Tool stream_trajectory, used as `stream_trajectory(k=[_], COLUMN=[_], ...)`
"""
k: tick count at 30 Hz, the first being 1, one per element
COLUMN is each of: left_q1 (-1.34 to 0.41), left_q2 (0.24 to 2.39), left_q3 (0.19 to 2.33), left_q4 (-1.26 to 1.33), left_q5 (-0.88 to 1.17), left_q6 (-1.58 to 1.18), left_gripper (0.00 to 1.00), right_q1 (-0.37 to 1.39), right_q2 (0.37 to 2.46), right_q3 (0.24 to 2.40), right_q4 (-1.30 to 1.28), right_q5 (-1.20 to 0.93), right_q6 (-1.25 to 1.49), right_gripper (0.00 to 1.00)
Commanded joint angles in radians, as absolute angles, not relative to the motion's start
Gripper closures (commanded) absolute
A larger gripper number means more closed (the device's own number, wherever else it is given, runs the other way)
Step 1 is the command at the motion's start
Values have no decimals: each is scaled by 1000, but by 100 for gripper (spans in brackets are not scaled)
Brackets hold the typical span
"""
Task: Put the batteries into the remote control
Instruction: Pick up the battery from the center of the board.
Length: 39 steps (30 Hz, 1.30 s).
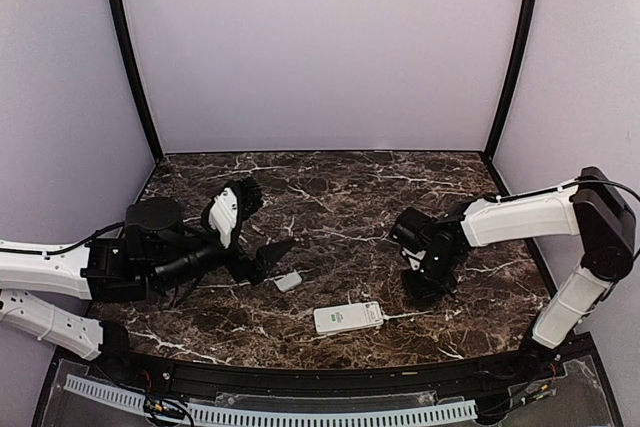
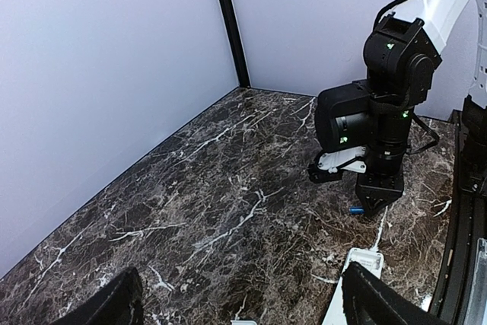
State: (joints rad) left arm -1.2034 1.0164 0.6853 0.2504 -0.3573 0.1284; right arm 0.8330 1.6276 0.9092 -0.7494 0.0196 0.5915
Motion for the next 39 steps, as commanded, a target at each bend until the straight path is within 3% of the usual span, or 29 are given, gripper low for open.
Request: stream_trajectory(k=[1,9,15,23,33,39], left_q1=[-1201,-1201,-1201,-1201,-1204,-1203], left_q2=[978,959,989,1125,1200,1126], left_q3=[671,663,691,786,818,819], left_q4=[225,211,122,-246,-310,-357], left_q5=[-365,-379,-422,-331,-226,-263], left_q6=[138,143,153,100,20,-85], left_gripper=[10,10,10,5,1,1], right_q1=[859,876,876,877,877,880], right_q2=[1682,1677,1638,1561,1397,1370], right_q3=[897,889,915,977,1002,1005], right_q4=[-750,-738,-777,-898,-980,-952], right_q5=[4,-47,-68,-181,-261,-268], right_q6=[613,627,616,586,626,637], right_gripper=[82,100,100,100,100,100])
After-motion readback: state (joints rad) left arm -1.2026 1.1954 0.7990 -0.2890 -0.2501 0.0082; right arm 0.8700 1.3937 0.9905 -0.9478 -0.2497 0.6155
